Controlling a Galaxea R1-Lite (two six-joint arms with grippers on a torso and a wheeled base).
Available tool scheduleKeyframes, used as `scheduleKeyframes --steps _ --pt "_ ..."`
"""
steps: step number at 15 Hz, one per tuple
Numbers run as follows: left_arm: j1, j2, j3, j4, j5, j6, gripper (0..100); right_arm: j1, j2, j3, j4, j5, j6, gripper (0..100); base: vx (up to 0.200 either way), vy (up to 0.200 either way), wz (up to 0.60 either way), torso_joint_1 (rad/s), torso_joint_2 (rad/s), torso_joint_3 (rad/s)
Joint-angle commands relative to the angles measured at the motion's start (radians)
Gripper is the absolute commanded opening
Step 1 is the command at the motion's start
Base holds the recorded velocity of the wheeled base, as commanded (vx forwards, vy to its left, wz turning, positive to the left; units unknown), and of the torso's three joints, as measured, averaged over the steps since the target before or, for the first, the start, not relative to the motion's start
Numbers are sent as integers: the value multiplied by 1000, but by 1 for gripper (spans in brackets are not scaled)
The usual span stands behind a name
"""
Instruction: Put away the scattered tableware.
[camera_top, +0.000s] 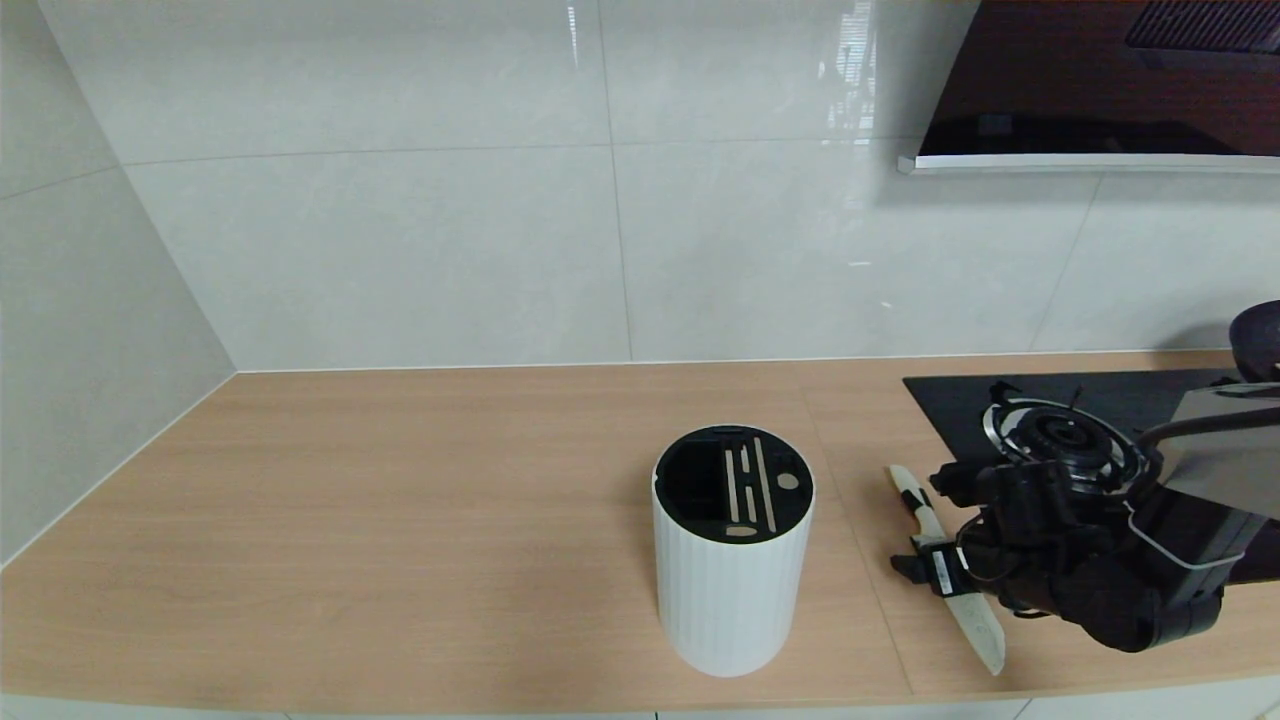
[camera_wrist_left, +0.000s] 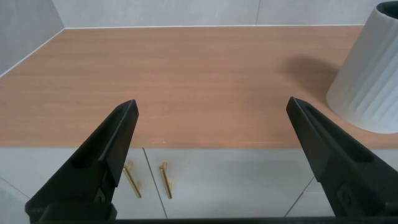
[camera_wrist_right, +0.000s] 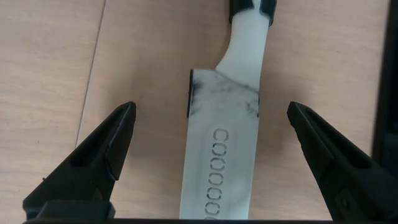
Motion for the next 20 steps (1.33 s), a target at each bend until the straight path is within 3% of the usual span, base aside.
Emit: scheduleKeyframes --steps 1,4,5,18,20 --pt "0 0 0 0 1 -1 100 -1 7 0 -2 0 0 100 0 0 0 0 0 0" --pt "0 0 0 0 1 -1 100 -3 18 -2 -15 0 0 100 0 0 0 0 0 0" --pt "0 0 0 0 1 -1 100 -6 18 -2 -21 3 0 0 0 0 0 0 0 0" --pt "0 0 0 0 -1 10 100 -6 -28 1 -50 -1 2 0 0 0 0 0 0 0" --pt "0 0 -3 -5 -12 42 100 -6 -208 11 -48 -1 6 0 0 0 0 0 0 0"
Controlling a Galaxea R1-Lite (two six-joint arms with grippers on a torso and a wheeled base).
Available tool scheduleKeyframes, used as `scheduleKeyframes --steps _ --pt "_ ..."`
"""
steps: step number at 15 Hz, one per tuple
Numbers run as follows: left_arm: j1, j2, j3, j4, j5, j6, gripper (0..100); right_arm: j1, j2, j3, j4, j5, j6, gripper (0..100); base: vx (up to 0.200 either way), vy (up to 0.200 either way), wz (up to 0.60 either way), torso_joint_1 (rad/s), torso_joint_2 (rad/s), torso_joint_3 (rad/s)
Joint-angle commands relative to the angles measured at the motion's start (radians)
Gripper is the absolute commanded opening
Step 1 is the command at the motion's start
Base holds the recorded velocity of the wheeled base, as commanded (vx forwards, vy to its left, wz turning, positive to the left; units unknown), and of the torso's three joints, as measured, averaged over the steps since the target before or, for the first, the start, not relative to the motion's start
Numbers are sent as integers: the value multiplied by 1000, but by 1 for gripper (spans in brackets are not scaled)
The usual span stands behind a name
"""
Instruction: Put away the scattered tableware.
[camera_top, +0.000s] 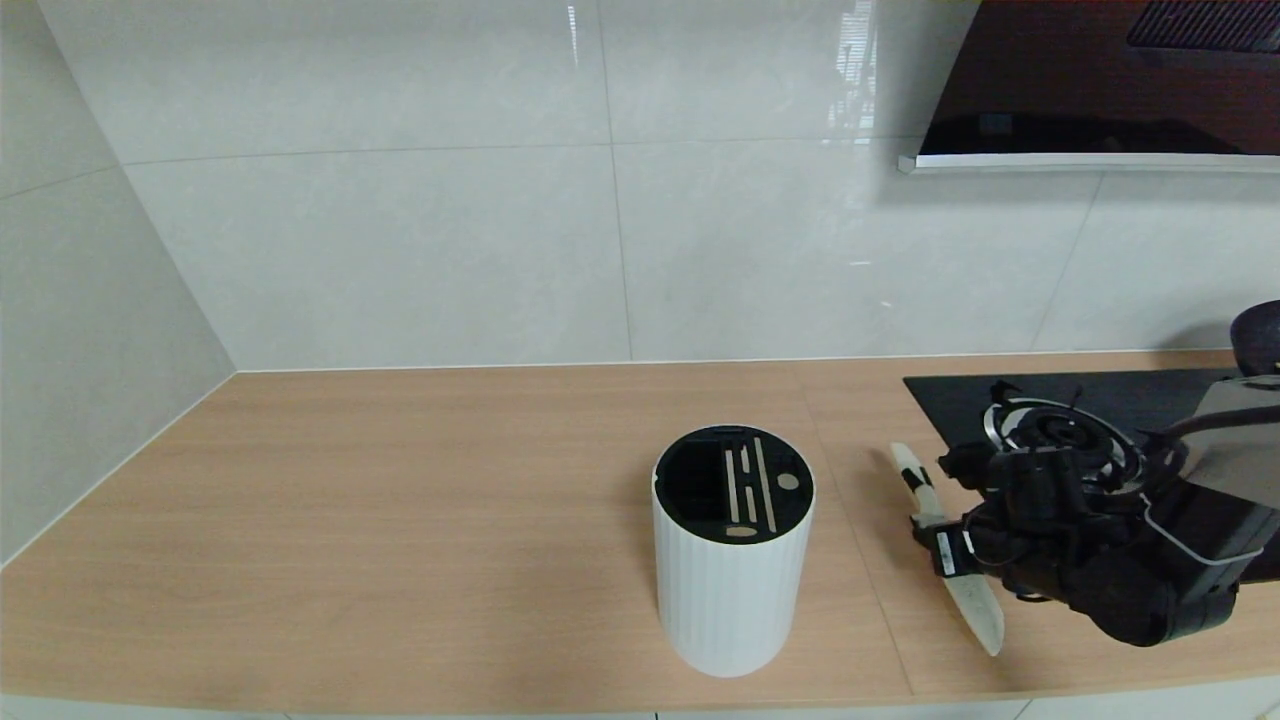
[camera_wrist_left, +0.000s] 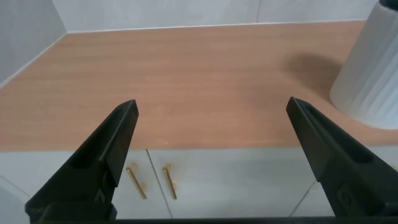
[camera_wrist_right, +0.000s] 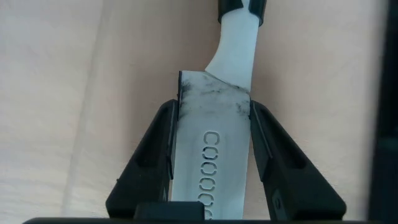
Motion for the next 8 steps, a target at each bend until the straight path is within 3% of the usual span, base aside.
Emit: scheduleKeyframes --steps 1,2,4,7,8 --pt "0 0 -35 0 -38 1 100 3 -231 2 -4 2 3 0 0 0 0 0 0 0" --pt "0 6 -78 3 -107 1 100 4 -297 -7 4 3 3 0 0 0 0 0 0 0" --pt "-2 142 -233 32 -301 1 100 30 -412 -87 107 6 1 0 0 0 0 0 0 0" --pt "-2 531 -463 22 -489 -55 100 96 -516 -176 216 11 4 0 0 0 0 0 0 0" --pt "-2 655 -517 0 -538 -58 100 127 -532 -190 219 11 4 0 0 0 0 0 0 0"
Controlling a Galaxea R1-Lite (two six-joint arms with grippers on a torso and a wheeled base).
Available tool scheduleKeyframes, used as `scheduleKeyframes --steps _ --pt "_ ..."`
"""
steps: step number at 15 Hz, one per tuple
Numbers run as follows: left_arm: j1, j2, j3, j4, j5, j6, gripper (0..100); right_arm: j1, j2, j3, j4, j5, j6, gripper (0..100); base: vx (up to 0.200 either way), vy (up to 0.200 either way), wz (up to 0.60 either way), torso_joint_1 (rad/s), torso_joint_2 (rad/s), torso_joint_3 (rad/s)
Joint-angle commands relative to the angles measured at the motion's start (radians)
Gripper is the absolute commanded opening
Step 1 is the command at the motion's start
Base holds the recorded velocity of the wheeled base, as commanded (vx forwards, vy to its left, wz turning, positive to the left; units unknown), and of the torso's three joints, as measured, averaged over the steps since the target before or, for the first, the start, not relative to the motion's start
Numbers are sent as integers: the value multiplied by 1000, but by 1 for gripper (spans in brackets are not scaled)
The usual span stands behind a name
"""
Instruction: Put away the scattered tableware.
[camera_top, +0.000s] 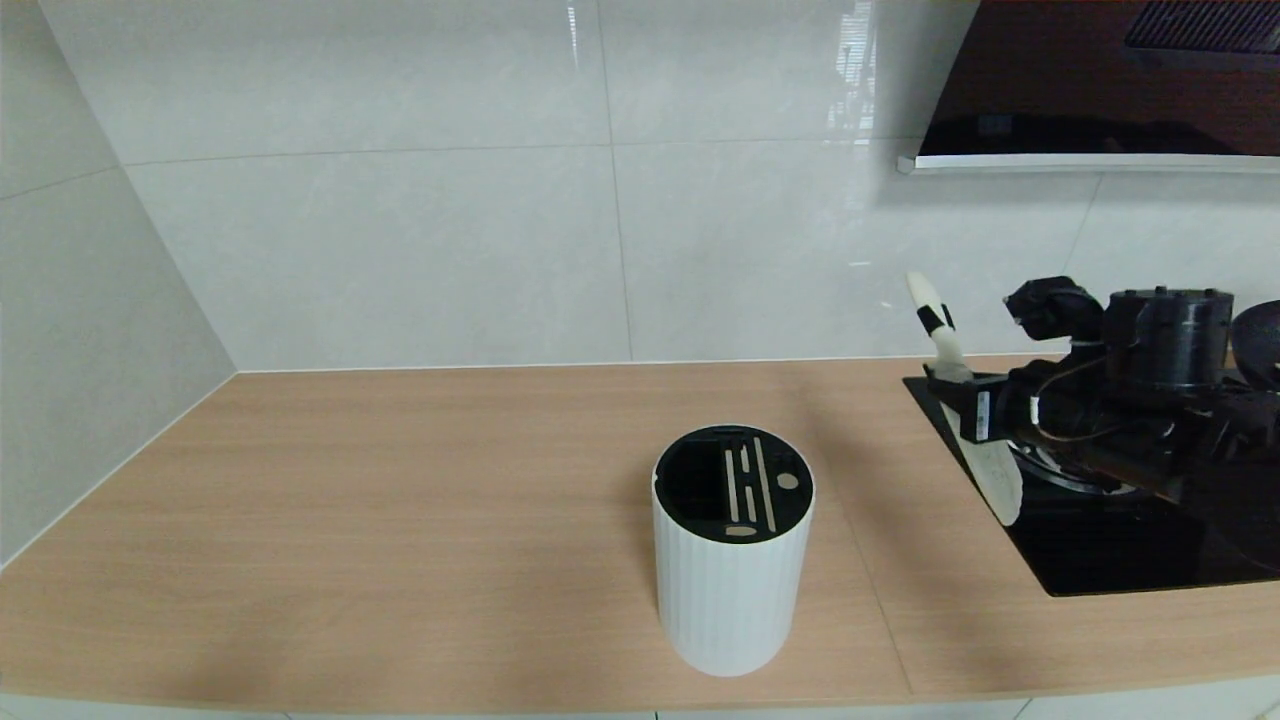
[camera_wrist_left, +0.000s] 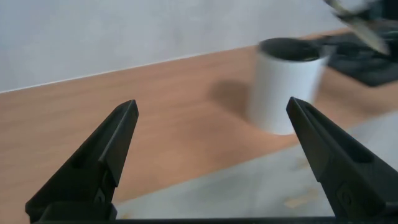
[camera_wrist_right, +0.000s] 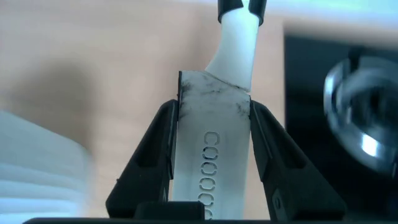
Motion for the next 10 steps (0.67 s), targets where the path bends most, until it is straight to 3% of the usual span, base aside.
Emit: scheduleKeyframes --steps 1,2,3,5,6,8,10 --pt "-3 500 -235 -68 -172 -29 100 86 -98 -59 8 -7 0 0 0 0 0 0 0 0" --pt "-19 560 -239 -111 -178 -32 100 115 -106 -66 8 -8 0 0 0 0 0 0 0 0" --pt "-118 669 -235 -222 -180 -57 100 170 -144 -68 22 -10 0 0 0 0 0 0 0 0" --pt "-252 779 -222 -346 -180 -167 100 253 -218 -63 111 -10 17 0 0 0 0 0 0 0" --pt "-296 822 -224 -412 -180 -204 100 285 -251 -68 174 -10 45 0 0 0 0 0 0 0" --pt "-335 911 -227 -552 -180 -235 100 371 -294 -69 240 -10 81 0 0 0 0 0 0 0" --pt "-387 1014 -227 -677 -180 -236 100 450 -281 -66 243 -14 84 0 0 0 0 0 0 0"
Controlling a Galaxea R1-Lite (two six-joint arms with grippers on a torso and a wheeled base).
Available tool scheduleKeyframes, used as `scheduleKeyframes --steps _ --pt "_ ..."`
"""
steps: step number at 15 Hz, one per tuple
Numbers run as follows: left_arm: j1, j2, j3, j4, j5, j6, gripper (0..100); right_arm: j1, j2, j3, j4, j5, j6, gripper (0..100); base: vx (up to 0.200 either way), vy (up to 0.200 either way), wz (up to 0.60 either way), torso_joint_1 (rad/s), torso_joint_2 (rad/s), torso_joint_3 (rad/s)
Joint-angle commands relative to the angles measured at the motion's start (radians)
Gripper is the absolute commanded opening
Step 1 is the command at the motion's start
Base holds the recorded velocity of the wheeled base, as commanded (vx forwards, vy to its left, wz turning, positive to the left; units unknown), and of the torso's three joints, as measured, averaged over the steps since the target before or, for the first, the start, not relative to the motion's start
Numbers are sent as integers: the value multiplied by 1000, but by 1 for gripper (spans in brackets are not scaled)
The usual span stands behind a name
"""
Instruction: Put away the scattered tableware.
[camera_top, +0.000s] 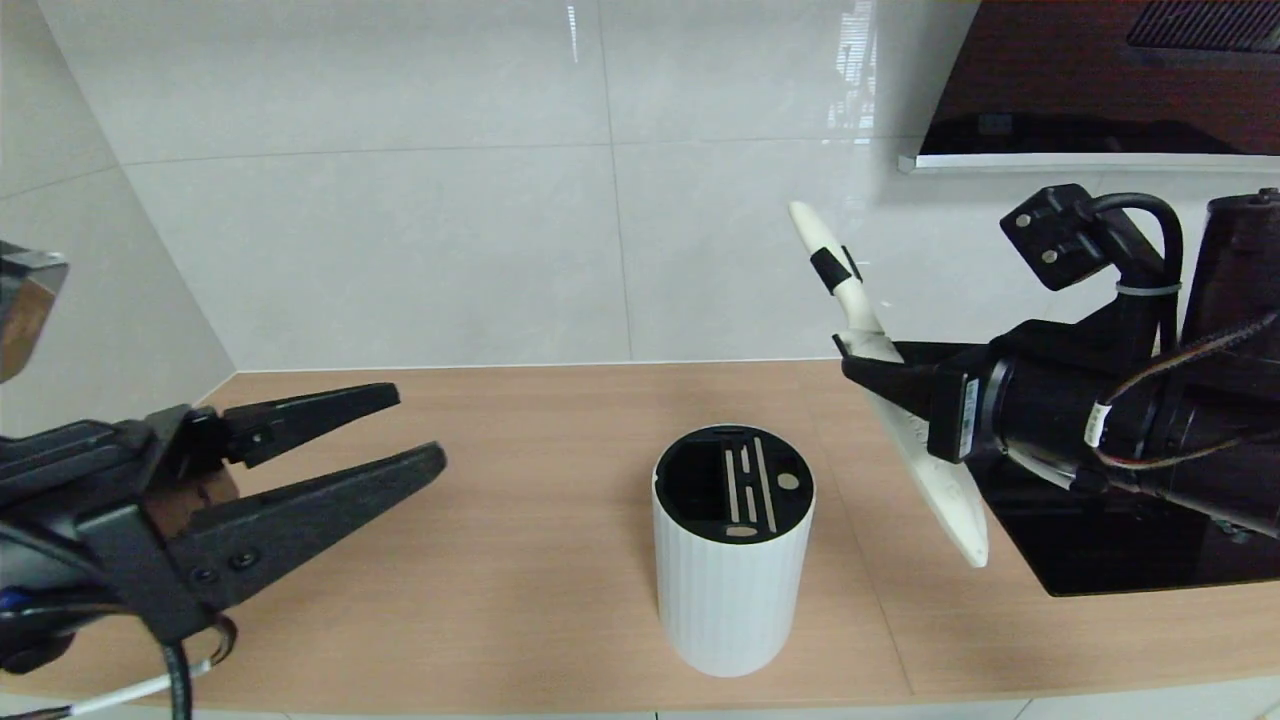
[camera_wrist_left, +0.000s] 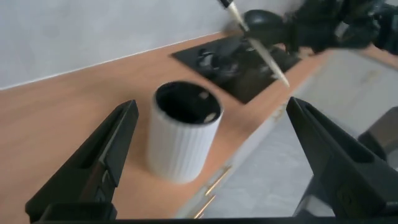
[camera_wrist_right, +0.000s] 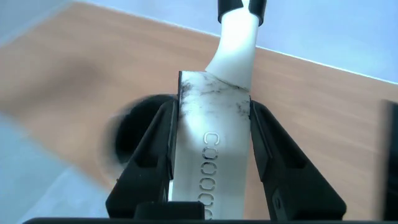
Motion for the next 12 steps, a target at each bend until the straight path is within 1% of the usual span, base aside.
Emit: scheduleKeyframes --steps 1,2,3,4,5,7,8,9,10,11,12 --pt "-85 195 -11 -85 -2 -15 100 79 2 1 1 -13 12 0 0 0 0 0 0 0" --pt "-109 238 -26 -121 1 -30 100 105 22 0 -2 -34 28 0 0 0 0 0 0 0" --pt "-147 301 -54 -177 15 -98 100 144 49 0 -4 -77 34 0 0 0 0 0 0 0" --pt "-166 330 -69 -202 31 -145 100 156 60 0 -7 -88 34 0 0 0 0 0 0 0" --pt "-183 376 -101 -234 61 -223 100 181 69 -2 -11 -89 51 0 0 0 0 0 0 0" --pt "-198 436 -178 -256 115 -332 100 222 95 0 -39 -94 81 0 0 0 0 0 0 0" --pt "-210 450 -201 -256 140 -368 100 227 104 0 -51 -103 81 0 0 0 0 0 0 0" --pt "-224 462 -223 -254 176 -401 100 239 114 0 -71 -122 80 0 0 0 0 0 0 0" --pt "-246 477 -238 -254 219 -421 100 262 123 1 -93 -145 78 0 0 0 0 0 0 0" --pt "-259 486 -239 -254 229 -423 100 280 127 3 -96 -155 77 0 0 0 0 0 0 0" --pt "-284 497 -236 -254 232 -434 100 302 135 3 -96 -172 77 0 0 0 0 0 0 0"
